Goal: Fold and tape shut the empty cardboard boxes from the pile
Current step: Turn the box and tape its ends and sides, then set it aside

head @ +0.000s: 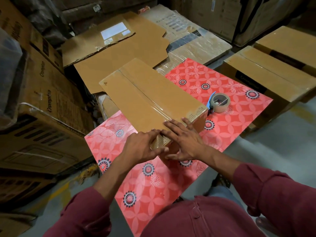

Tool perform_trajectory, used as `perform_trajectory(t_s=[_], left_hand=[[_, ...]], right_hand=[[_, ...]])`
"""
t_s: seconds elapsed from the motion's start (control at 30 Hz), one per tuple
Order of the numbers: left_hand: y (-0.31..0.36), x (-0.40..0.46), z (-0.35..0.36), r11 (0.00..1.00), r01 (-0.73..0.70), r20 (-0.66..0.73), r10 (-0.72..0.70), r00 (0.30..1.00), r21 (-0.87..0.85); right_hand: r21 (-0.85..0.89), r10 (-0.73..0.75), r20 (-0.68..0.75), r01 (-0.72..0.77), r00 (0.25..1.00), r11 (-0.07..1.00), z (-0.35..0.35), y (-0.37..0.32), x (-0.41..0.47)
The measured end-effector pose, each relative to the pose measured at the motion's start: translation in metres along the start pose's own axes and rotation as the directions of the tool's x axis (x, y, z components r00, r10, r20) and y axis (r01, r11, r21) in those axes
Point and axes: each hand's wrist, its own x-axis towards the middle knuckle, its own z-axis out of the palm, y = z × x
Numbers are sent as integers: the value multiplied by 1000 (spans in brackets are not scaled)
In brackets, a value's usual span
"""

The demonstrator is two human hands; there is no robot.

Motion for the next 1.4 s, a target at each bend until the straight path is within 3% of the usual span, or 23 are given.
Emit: perform_trajectory(t_s=[0.13, 0.27, 0.4, 0.47, 0.63, 0.8, 0.97, 1.1, 1.3, 1.4], left_hand=[[-22, -14, 22, 990, -129, 13, 129, 992, -55], [-24, -15, 54, 981, -187, -256, 168, 952, -52], [-31, -11, 61, 963, -269, -361, 240, 901, -34], [-38, -7, 60, 948, -318, -358, 290, 887, -19], [-50, -5, 58, 918, -384, -348, 328, 878, -103], [-48, -15, 73, 902, -388, -372, 299, 879, -190], [-36, -21, 74, 885, -317, -424, 157, 892, -340], [-18, -26, 83, 827, -241, -446, -14, 895, -509], [20, -25, 84, 625, -69, -404, -411, 817, -777], [32, -19, 75, 462, -3, -321, -612, 723, -887]], right_hand=[[37, 86, -108, -82, 990, 996, 0, -12, 4], [50, 129, -214, -122, 968, 991, 11, -18, 9], [-39, -15, -137, 9, 991, 999, 14, 1, 3], [-63, -56, -107, 49, 993, 997, 12, 8, -1], [-32, 30, -196, -37, 980, 999, 16, -4, 4], [-89, -59, -192, 42, 980, 995, 17, 1, 3], [-57, -80, -98, 75, 992, 996, 10, 6, 0], [-61, -45, -109, 39, 993, 997, 12, 2, 2], [-5, -110, -27, 109, 994, 994, 2, 5, 0], [133, -107, -59, 114, 993, 985, -6, 8, 1]])
